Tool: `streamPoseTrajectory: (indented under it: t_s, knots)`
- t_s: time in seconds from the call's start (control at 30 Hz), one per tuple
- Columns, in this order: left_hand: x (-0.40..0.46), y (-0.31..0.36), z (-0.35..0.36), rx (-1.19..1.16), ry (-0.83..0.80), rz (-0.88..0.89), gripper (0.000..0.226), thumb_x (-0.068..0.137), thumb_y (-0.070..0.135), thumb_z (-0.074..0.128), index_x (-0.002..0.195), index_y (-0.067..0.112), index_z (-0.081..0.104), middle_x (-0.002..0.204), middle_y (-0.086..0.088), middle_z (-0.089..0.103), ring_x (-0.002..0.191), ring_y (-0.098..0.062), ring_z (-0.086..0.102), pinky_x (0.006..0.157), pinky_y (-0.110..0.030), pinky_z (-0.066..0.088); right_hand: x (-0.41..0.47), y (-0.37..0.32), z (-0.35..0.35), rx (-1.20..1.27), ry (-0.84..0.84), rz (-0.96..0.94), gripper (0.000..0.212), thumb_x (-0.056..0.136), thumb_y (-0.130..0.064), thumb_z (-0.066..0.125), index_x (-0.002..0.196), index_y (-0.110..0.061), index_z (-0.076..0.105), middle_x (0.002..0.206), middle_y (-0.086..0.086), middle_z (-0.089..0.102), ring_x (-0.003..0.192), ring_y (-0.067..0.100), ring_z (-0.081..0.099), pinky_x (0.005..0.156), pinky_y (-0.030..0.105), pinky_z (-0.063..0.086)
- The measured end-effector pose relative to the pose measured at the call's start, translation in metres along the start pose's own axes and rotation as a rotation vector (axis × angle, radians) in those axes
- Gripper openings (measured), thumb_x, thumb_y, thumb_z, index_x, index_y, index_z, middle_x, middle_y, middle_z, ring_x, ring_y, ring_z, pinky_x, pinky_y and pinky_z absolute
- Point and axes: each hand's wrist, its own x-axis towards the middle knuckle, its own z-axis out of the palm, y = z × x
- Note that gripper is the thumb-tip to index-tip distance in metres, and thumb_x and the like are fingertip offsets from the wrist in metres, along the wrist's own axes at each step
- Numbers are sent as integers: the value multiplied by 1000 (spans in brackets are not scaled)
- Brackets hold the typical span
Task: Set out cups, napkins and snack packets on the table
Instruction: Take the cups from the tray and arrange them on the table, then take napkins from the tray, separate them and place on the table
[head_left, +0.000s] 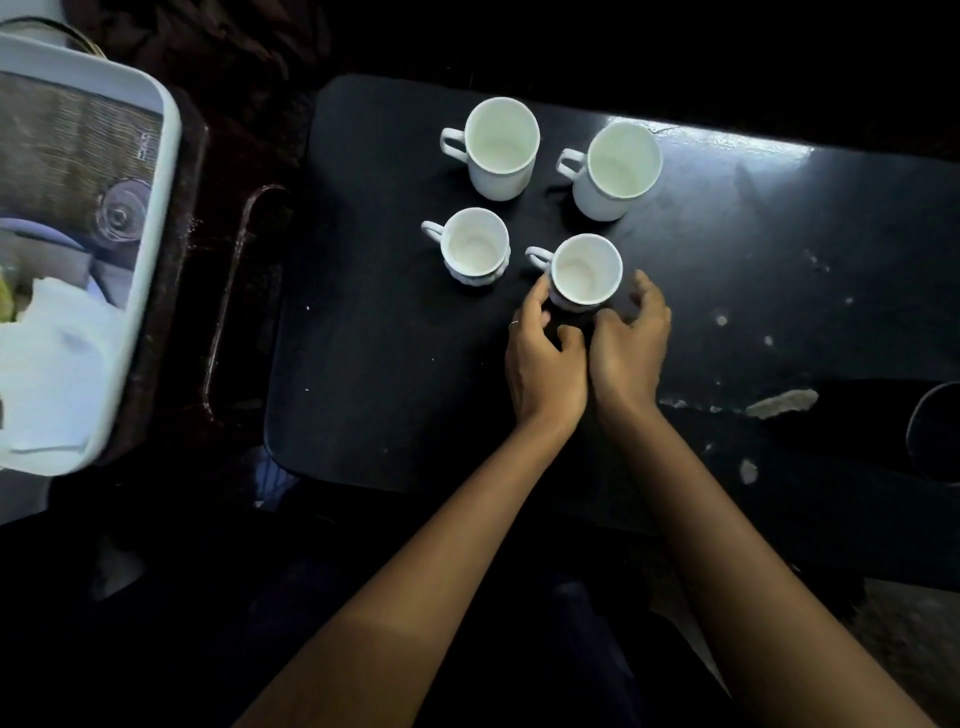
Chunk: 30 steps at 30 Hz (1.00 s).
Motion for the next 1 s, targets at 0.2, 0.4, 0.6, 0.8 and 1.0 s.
streamPoseTrajectory:
  t_s: [0.2, 0.4, 0.6, 0.8, 1.0]
  knots:
    - [-24, -5, -24, -84, 104, 61, 49, 83, -9, 46, 126, 13, 55, 127, -3, 58, 111, -14, 59, 100, -29, 45, -40, -1, 1, 15, 62, -150, 37, 82, 6, 43, 110, -13, 57, 111, 0, 51, 90, -3, 50, 79, 2, 36]
    - [-36, -17, -78, -136, 314, 113, 47, 81, -14, 46, 118, 10, 58, 120, -2, 62, 105, -14, 62, 93, -25, 48, -83, -3, 36, -45, -187, -238, 29, 88, 1, 47, 104, -21, 57, 110, 0, 59, 95, -7, 53, 80, -1, 36]
    - [-29, -23, -151, -187, 554, 177, 48, 80, -15, 46, 118, 13, 57, 122, -2, 60, 107, -10, 60, 92, -20, 44, -130, -23, 94, -89, -395, -382, 23, 89, 0, 51, 101, -18, 60, 104, -1, 62, 95, -1, 57, 82, 3, 38]
    - [-13, -23, -229, -55, 833, 266, 44, 78, -5, 48, 120, 0, 56, 122, -9, 56, 115, -25, 54, 102, -40, 41, -176, -51, 153, -154, -566, -576, 20, 90, -5, 51, 105, -13, 62, 102, -5, 59, 99, 12, 58, 88, 26, 47]
    - [8, -39, -302, 189, 928, 72, 43, 86, 5, 53, 129, 3, 50, 133, -15, 53, 122, -34, 48, 107, -50, 31, -204, -75, 210, -273, -694, -782, 21, 90, -8, 52, 109, -9, 62, 106, 3, 60, 100, 21, 57, 87, 38, 47]
